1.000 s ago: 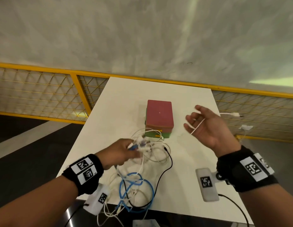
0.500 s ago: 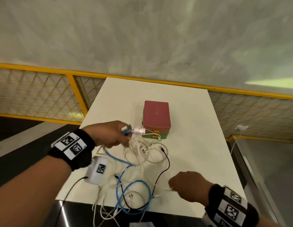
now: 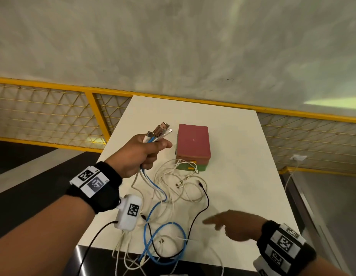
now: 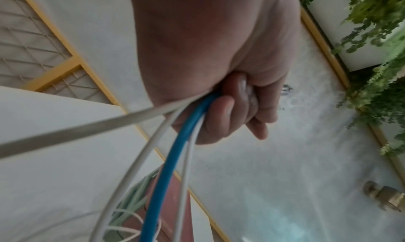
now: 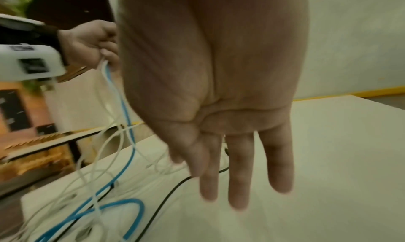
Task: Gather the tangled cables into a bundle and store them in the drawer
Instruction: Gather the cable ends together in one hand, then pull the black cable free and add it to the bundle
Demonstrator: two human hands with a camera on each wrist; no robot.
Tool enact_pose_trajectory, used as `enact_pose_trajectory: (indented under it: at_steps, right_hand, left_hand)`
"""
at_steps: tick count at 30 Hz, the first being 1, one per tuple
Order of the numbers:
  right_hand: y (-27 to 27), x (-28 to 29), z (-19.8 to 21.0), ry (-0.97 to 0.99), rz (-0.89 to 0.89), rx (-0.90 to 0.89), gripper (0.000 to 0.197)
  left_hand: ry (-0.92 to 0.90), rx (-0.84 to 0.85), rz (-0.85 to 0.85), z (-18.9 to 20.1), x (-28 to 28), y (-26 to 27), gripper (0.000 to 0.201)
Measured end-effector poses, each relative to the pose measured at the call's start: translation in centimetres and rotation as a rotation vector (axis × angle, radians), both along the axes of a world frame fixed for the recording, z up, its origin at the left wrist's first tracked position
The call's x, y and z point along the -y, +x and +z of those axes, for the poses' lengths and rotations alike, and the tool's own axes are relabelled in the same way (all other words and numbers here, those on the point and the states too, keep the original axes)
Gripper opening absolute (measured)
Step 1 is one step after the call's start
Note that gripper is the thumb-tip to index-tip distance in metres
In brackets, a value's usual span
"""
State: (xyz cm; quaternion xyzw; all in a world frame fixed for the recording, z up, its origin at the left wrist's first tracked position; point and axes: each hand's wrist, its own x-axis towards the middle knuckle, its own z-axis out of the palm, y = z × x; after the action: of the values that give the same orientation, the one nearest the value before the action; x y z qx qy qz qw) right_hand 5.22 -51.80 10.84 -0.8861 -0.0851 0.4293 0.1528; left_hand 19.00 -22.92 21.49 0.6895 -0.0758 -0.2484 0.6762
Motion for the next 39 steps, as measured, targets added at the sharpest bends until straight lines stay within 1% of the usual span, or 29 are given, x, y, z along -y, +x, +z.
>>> enact_pose_trajectory:
  at_steps: [1, 3, 4, 5, 6, 7, 8, 10, 11, 13, 15, 16, 18, 19, 21, 23, 26, 28, 31, 33, 34, 35, 36, 37, 38, 39]
  right_hand:
    - [0.8, 0.2, -1.0, 0.037, -0.127, 0.089, 0.066]
    - [2.4, 0.4, -3.3, 0.13, -0.476, 0.29, 0.042]
    - [3.0, 0.3, -4.2, 0.19, -0.661, 0.293, 0.033]
    - [3.6, -0.1, -5.0, 0.258, -0.823, 0.212, 0.027]
    - [4.0, -0.6, -5.8, 0.314, -0.936, 0.094, 0.023]
    - [4.2, -1.1, -6.6, 0.343, -0.988, 0.026, 0.021]
    - [4.3, -1.5, -7.4, 0.341, -0.996, 0.024, 0.018]
    - [4.4, -2.3, -8.4, 0.334, -1.018, 0.14, 0.01]
    - [4.4, -2.6, -8.4, 0.351, -1.064, 0.19, 0.009]
    - [4.7, -3.0, -7.4, 0.47, -1.213, 0.239, 0.015]
    - [5.1, -3.5, -5.0, 0.669, -1.342, 0.301, 0.016]
    - [5.3, -3.8, -3.3, 0.781, -1.376, 0.346, 0.019]
    - [5.8, -4.5, 0.4, 0.975, -1.373, 0.472, 0.028]
    - [6.0, -5.0, 2.3, 1.04, -1.341, 0.542, 0.029]
    - [6.3, -6.4, 5.5, 1.123, -1.237, 0.656, 0.029]
    - [6.2, -8.0, 7.7, 1.157, -1.123, 0.731, 0.031]
    - [5.4, -9.7, 8.4, 1.128, -0.956, 0.819, 0.035]
    - [5.0, -10.0, 8.1, 1.077, -0.887, 0.867, 0.035]
    - [4.6, -10.0, 7.7, 1.056, -0.809, 0.955, 0.037]
    - [4.4, -9.6, 7.2, 0.995, -0.799, 1.047, 0.033]
    - [4.4, -9.3, 7.0, 0.932, -0.845, 1.038, 0.023]
    - [4.3, -9.1, 7.0, 0.894, -0.917, 0.93, 0.008]
    - [4.2, -9.0, 6.9, 0.876, -1.01, 0.719, 0.013]
    - [4.0, -9.0, 6.6, 0.892, -1.099, 0.438, 0.027]
    - [3.8, -9.1, 6.4, 0.935, -1.177, 0.165, 0.038]
    - [3.7, -9.2, 6.3, 0.988, -1.245, -0.034, 0.045]
  left_hand:
    - [-0.039, 0.001, 0.013, -0.1, 0.2, -0.1, 0.022]
    - [-0.122, -0.012, 0.065, -0.3, 0.7, -0.3, 0.027]
    - [-0.167, -0.025, 0.096, -0.4, 1.0, -0.4, 0.03]
    - [-0.208, -0.04, 0.12, -0.3, 1.3, -0.5, 0.032]
    - [-0.242, -0.054, 0.133, -0.2, 1.6, -0.7, 0.035]
    - [-0.26, -0.063, 0.135, -0.1, 1.9, -0.8, 0.038]
    - [-0.258, -0.067, 0.128, 0.0, 2.1, -0.9, 0.042]
    - [-0.219, -0.078, 0.101, 0.1, 2.5, -1.1, 0.047]
    - [-0.198, -0.097, 0.086, 0.1, 2.6, -1.2, 0.049]
    - [-0.15, -0.162, 0.066, 0.1, 2.9, -1.2, 0.05]
    - [-0.098, -0.233, 0.056, -0.3, 3.2, -1.2, 0.046]
    - [-0.085, -0.259, 0.058, -0.5, 3.4, -1.1, 0.044]
    - [-0.055, -0.272, 0.068, -1.1, 4.0, -1.0, 0.043]
    - [-0.032, -0.263, 0.07, -1.3, 4.4, -1.0, 0.043]
    - [-0.025, -0.253, 0.059, -1.1, 5.5, -1.4, 0.043]
    - [-0.114, -0.269, 0.041, -0.5, 6.5, -1.9, 0.043]
    - [-0.317, -0.338, 0.005, 0.5, 7.6, -2.4, 0.046]
    - [-0.394, -0.368, -0.029, 0.9, 7.7, -2.6, 0.046]
    - [-0.375, -0.352, -0.082, 0.9, 7.5, -2.8, 0.039]
    - [-0.354, -0.308, -0.05, 0.8, 7.4, -2.8, 0.035]
    - [-0.366, -0.281, -0.012, 0.7, 7.4, -2.7, 0.033]
    - [-0.382, -0.247, 0.03, 0.7, 7.3, -2.6, 0.033]
    - [-0.391, -0.21, 0.066, 0.6, 7.3, -2.4, 0.033]
    - [-0.399, -0.178, 0.093, 0.6, 7.2, -2.4, 0.033]
    - [-0.415, -0.161, 0.105, 0.5, 7.1, -2.4, 0.033]
    - [-0.445, -0.163, 0.102, 0.5, 7.1, -2.6, 0.034]
